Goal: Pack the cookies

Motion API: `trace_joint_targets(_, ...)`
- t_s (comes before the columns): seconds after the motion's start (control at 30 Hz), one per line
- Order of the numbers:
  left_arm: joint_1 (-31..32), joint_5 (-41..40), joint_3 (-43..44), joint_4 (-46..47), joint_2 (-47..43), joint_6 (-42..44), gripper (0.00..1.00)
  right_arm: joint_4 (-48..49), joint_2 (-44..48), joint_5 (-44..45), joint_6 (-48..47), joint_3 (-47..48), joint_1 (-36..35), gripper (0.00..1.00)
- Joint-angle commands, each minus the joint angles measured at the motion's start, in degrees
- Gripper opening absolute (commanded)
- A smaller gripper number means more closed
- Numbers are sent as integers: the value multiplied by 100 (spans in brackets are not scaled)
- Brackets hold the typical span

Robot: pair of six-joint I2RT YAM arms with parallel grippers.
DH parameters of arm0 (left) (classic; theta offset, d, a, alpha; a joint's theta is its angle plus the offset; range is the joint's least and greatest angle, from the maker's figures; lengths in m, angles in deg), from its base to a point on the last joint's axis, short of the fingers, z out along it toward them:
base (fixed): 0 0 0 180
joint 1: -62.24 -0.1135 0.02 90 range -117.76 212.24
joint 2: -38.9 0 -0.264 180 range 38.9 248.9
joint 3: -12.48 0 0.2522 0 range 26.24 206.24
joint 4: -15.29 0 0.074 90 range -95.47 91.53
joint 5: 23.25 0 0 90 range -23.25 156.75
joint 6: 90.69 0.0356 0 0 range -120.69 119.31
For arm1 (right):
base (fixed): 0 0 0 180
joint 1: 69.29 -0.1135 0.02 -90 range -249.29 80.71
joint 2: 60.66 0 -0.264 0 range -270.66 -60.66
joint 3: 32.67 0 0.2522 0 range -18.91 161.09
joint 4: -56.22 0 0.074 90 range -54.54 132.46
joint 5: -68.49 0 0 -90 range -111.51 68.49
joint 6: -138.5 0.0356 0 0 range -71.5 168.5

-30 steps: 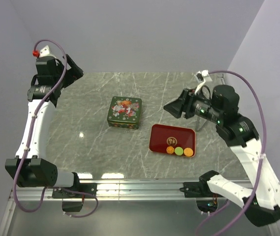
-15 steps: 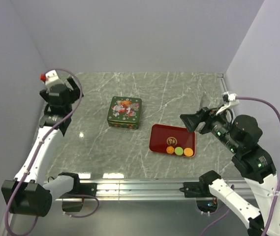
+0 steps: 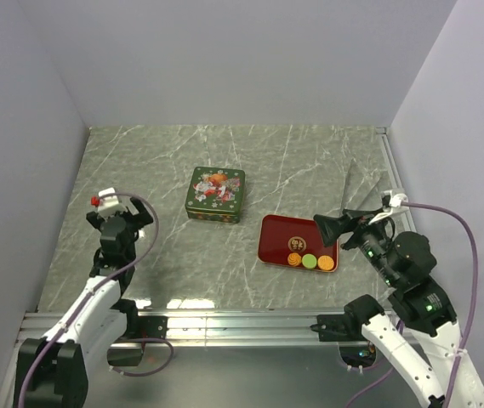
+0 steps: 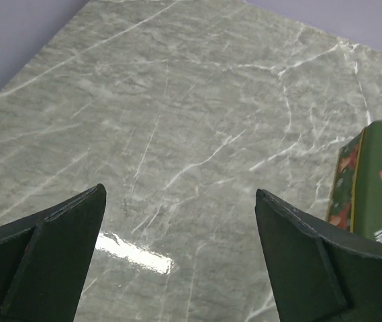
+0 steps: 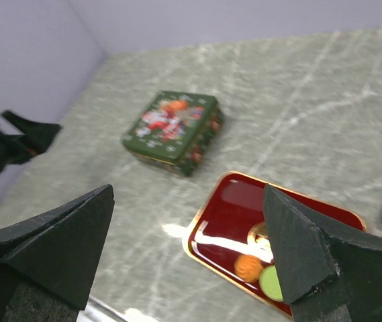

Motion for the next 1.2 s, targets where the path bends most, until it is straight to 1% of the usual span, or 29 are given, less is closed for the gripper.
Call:
trace_joint_targets(0.0, -64, 242, -427, 1914, 197, 245, 99, 460, 110, 511, -368, -321, -39, 98)
trace_joint_targets(0.07, -99, 375, -551, 2598, 557, 385, 100, 601, 137, 565, -403, -470, -39, 98)
trace_joint_targets(0.1, -99, 384, -543, 2750, 985, 438, 99, 758, 137, 565, -369, -602, -39, 98)
trace_joint_targets(0.13, -99, 332, -542, 2926, 1199, 465, 99, 829, 120, 531, -342, -681, -39, 99)
trace_joint_targets(0.17, -108, 297, -560, 3397, 1410, 483, 100, 934, 119, 539, -159, -760, -39, 99)
trace_joint_targets(0.2, -116, 297, -577, 3602, 1768, 474, 100, 1118, 93, 556, -36, -900, -39, 99)
trace_joint_targets(0.3, -204, 411, -552, 4122, 2358, 447, 100, 1487, 6, 635, 185, -1120, -47, 99)
trace_joint_targets(0.33, -213, 541, -377, 4045, 2430, 448, 99, 1602, -38, 688, 159, -1182, -39, 99)
trace_joint_targets(0.4, -231, 648, -288, 4271, 2746, 588, 99, 1918, -179, 802, 10, -1341, -47, 100)
trace_joint_targets(0.47, -248, 867, -305, 4753, 3054, 745, 99, 2007, -380, 1038, -104, -1315, -39, 100)
trace_joint_targets(0.5, -266, 911, -357, 4991, 3395, 738, 99, 2034, -669, 1136, -166, -1263, -47, 100)
trace_joint_targets(0.53, -266, 955, -384, 5367, 3563, 746, 99, 2069, -828, 1215, -288, -1236, -47, 100)
trace_joint_targets(0.57, -266, 1052, -402, 5580, 3739, 833, 99, 2130, -1091, 1329, -611, -1218, -39, 100)
trace_joint_targets(0.6, -266, 1000, -384, 5791, 3932, 878, 99, 2270, -1207, 1513, -719, -1218, -39, 100)
trace_joint_targets(0.63, -301, 1035, -106, 4836, 3821, 791, 99, 2341, -1303, 1784, -816, -1236, -30, 100)
trace_joint_targets(0.67, -414, 1331, -94, 4922, 3750, 686, 99, 2446, -1435, 2335, -825, -1349, -30, 100)
trace_joint_targets(0.7, -476, 1273, -120, 5210, 3924, 668, 100, 2743, -1480, 2515, -851, -1446, -21, 100)
trace_joint_targets(0.77, -477, 1298, -68, 4844, 3786, 624, 99, 3130, -1628, 2666, -1062, -1752, 75, 100)
trace_joint_targets(0.83, -477, 1281, -120, 5133, 3872, 650, 99, 3632, -1769, 2535, -1455, -1947, 181, 100)
trace_joint_targets(0.87, -477, 1272, -112, 4942, 3794, 632, 99, 3851, -1909, 2482, -1623, -2174, 251, 100)
trace_joint_targets(0.9, -477, 1281, -103, 4905, 3793, 632, 99, 4341, -1980, 2386, -1799, -2289, 295, 100)
trace_joint_targets(0.97, -477, 1281, -103, 4958, 3820, 641, 99, 4905, -2278, 2367, -2151, -2631, 409, 100)
trace_joint_targets(1.0, -477, 1290, -86, 4906, 3794, 632, 100, 5300, -2419, 2315, -2152, -2703, 488, 100)
trace_joint_targets(1.13, -477, 1290, -94, 4949, 3820, 641, 99, 6198, -3288, 2122, -2030, -3036, 857, 100)
trace_joint_targets(1.17, -477, 1290, -94, 4914, 3811, 641, 99, 6592, -3439, 2077, -2029, -3090, 945, 100)
